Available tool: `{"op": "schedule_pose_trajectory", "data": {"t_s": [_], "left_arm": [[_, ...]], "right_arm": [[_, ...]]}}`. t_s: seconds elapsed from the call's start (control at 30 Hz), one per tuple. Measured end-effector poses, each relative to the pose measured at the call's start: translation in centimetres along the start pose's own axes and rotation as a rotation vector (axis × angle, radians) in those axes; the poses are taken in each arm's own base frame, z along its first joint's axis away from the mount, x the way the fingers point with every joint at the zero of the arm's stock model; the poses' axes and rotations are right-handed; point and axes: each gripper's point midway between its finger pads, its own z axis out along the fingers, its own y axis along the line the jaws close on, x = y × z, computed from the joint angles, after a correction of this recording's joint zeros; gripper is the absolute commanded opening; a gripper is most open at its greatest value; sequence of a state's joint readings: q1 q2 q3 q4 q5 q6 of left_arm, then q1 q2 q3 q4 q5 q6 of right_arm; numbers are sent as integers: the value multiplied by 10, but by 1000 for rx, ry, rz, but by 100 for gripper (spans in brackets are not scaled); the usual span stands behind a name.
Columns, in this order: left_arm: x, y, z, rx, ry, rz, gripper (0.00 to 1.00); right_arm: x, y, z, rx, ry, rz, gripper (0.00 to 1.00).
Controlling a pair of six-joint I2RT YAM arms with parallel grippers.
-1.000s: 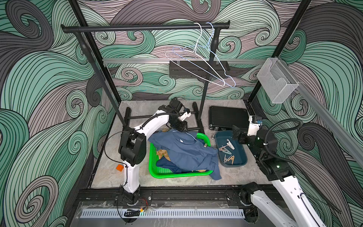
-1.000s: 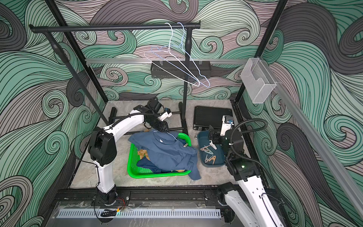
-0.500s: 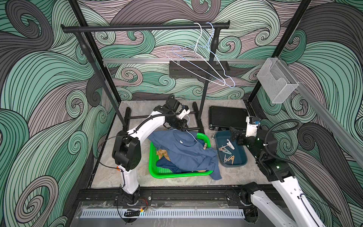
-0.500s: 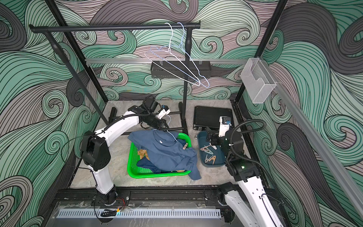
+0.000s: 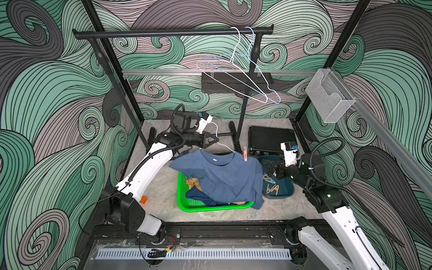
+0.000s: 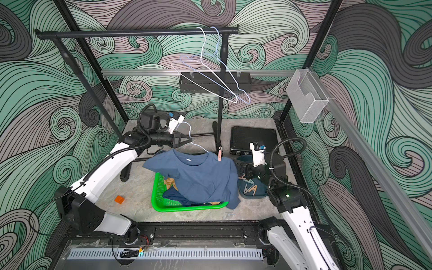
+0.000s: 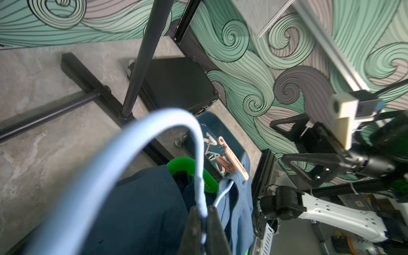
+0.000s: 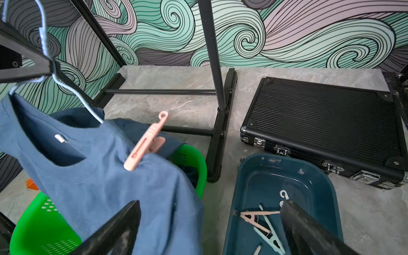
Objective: Remove the clothespins securing t-shirts to the hanger
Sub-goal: Pick up the hanger from the basket.
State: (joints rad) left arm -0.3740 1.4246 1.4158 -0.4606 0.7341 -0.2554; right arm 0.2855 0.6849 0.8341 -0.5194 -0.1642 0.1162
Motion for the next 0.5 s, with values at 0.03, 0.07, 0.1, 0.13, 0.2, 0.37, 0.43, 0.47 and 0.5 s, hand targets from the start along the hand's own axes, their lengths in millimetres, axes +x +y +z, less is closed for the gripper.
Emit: {"op": "schedule_pose_trajectory", "data": {"t_s": [0.03,0.07,0.1,0.13,0.2,0.37,0.43,0.47,0.5], "left_arm": [[-7,-6,-7,12,-31,5,0],[-15,-12,-16,21,-63,15,0],[-21,-17,-23,28,-86,20,0],[-29,-23,-32,37,-114,27,0],[-41,-32,-45,50,-161,35,0],[-68,-45,-74,82,-258,42,0],[-73,-46,-80,90,-274,41,0],[-74,-46,-83,93,-278,40,0],[-75,-46,-85,96,-279,35,0]], "right_arm": [[-3,1,-3,-1,-9,-2,99],[-5,2,-6,-2,-21,-3,99],[-8,2,-9,-3,-29,-5,99],[-11,3,-11,-4,-39,-6,99],[-18,5,-17,-8,-59,-10,99],[-35,9,-30,-15,-109,-20,99],[-39,11,-33,-19,-119,-24,99],[-41,12,-34,-24,-124,-26,99],[-43,13,-36,-29,-129,-29,99]]}}
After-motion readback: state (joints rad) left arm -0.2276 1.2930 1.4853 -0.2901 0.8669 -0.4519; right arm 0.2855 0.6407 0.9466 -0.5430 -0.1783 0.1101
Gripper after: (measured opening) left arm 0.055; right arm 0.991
